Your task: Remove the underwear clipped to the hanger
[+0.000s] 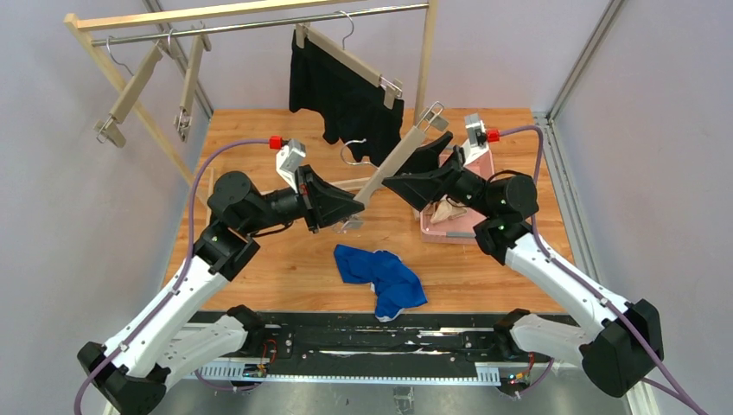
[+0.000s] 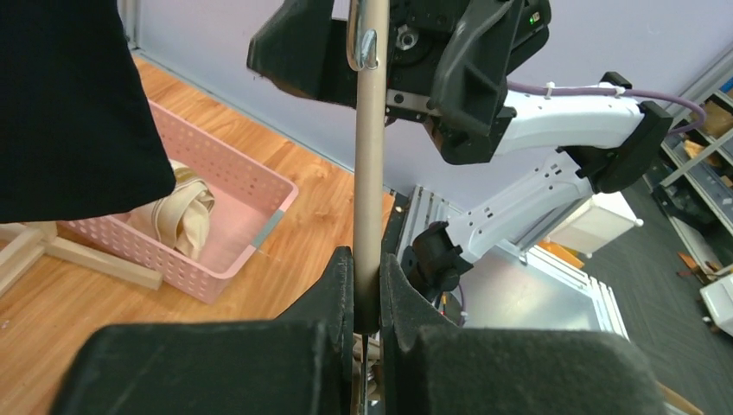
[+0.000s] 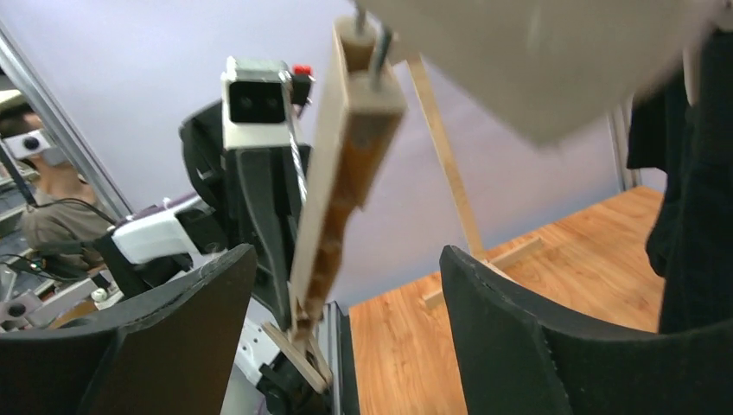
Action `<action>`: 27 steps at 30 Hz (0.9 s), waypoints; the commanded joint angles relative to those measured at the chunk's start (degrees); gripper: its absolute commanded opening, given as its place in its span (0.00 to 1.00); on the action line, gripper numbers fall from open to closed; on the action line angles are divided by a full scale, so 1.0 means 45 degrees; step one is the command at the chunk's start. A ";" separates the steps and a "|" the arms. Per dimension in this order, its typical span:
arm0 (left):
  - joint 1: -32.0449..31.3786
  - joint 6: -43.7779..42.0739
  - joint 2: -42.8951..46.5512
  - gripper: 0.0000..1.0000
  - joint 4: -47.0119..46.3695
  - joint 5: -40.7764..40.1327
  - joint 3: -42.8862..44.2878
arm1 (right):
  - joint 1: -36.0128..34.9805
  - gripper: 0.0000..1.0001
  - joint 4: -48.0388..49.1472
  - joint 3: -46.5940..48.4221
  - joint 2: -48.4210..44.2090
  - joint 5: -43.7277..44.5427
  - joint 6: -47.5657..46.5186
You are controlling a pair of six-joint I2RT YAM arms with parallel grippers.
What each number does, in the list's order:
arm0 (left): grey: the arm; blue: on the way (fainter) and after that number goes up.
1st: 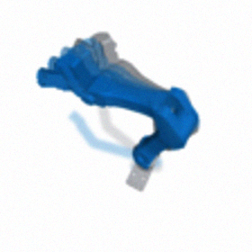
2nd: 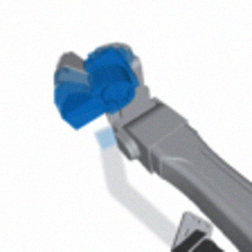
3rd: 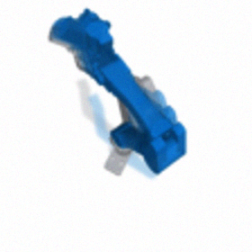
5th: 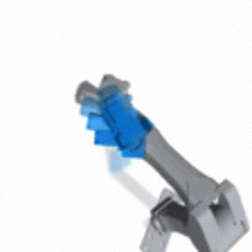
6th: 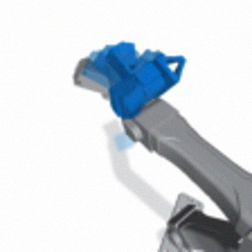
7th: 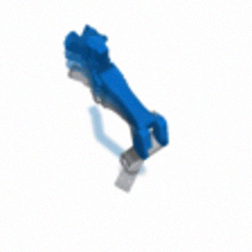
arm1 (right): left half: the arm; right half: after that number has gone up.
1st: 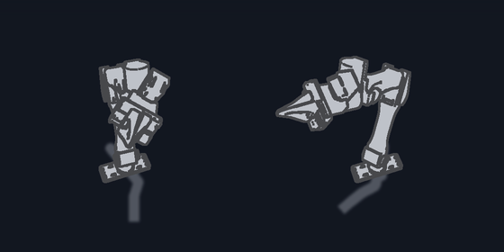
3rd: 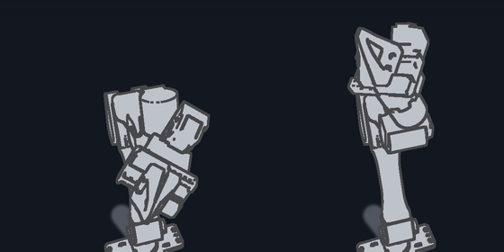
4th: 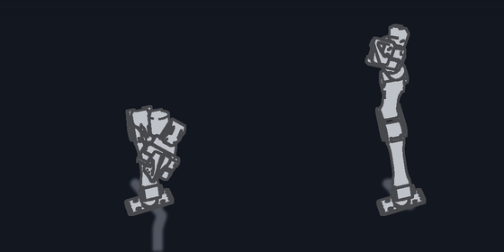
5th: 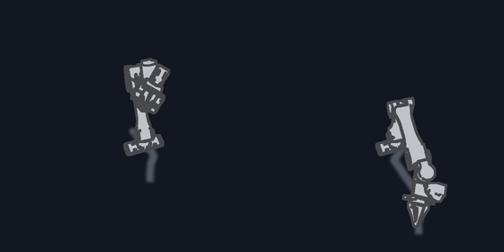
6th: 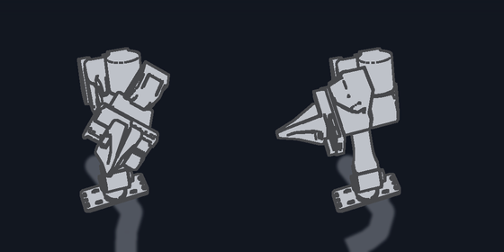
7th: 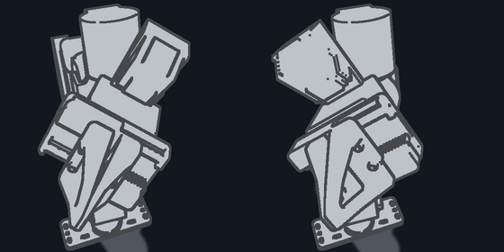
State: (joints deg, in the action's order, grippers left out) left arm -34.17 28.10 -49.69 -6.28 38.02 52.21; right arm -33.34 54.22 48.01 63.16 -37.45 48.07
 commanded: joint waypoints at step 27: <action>-0.0062 -0.3048 0.1246 0.00 1.4381 -1.4783 0.3817 | -0.6583 0.80 -1.6733 -0.1394 -0.0295 0.9919 -0.7734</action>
State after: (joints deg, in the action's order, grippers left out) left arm -34.26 15.40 -39.77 58.72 -16.86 67.99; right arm -61.73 -21.06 42.54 59.79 2.74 11.73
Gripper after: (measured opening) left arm 0.071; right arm 0.800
